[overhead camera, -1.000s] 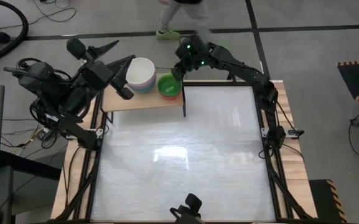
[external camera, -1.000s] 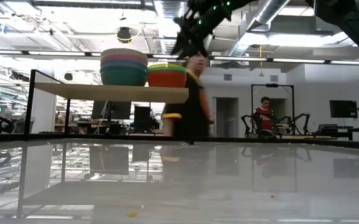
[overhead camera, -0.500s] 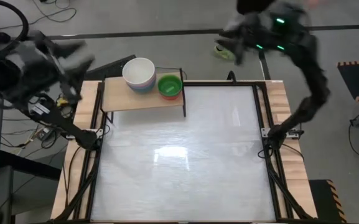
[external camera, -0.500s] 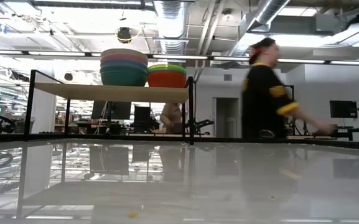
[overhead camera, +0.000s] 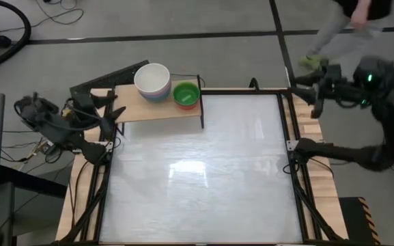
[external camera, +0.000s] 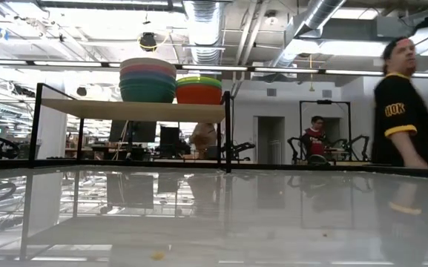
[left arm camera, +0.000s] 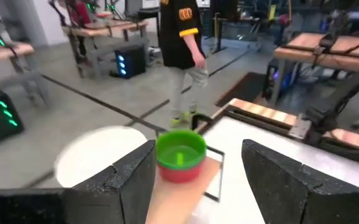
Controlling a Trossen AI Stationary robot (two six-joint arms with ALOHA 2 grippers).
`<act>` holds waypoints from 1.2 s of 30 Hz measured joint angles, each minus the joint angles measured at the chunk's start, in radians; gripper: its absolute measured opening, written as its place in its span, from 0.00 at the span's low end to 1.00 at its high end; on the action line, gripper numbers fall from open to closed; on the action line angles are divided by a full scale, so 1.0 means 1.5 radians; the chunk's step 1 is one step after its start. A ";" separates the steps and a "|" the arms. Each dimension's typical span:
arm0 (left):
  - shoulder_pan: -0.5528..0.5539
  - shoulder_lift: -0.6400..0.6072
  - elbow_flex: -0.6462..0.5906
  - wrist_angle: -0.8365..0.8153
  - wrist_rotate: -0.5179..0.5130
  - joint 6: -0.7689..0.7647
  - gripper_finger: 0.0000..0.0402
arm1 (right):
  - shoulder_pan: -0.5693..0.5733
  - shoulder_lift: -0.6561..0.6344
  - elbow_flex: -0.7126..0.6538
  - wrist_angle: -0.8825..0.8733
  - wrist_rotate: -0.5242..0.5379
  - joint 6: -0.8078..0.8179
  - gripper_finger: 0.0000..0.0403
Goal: Place and stack bowls onto a shelf
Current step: Return to Home Position
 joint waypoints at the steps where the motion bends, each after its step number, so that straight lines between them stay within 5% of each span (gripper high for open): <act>1: -0.007 -0.027 -0.043 0.028 -0.001 -0.009 0.55 | -0.003 -0.045 -0.067 0.046 0.012 0.018 0.43; 8: -0.035 -0.217 -0.290 0.219 0.009 -0.034 0.55 | -0.017 -0.290 -0.469 0.330 0.017 0.196 0.43; 14: -0.035 -0.357 -0.441 0.346 0.035 -0.016 0.55 | -0.015 -0.399 -0.671 0.482 0.011 0.310 0.41; 27: -0.035 -0.507 -0.637 0.465 0.124 -0.014 0.55 | 0.003 -0.542 -0.839 0.568 0.011 0.443 0.38; 36: -0.035 -0.517 -0.673 0.443 0.146 -0.032 0.55 | 0.070 -0.535 -0.965 0.791 0.049 0.509 0.38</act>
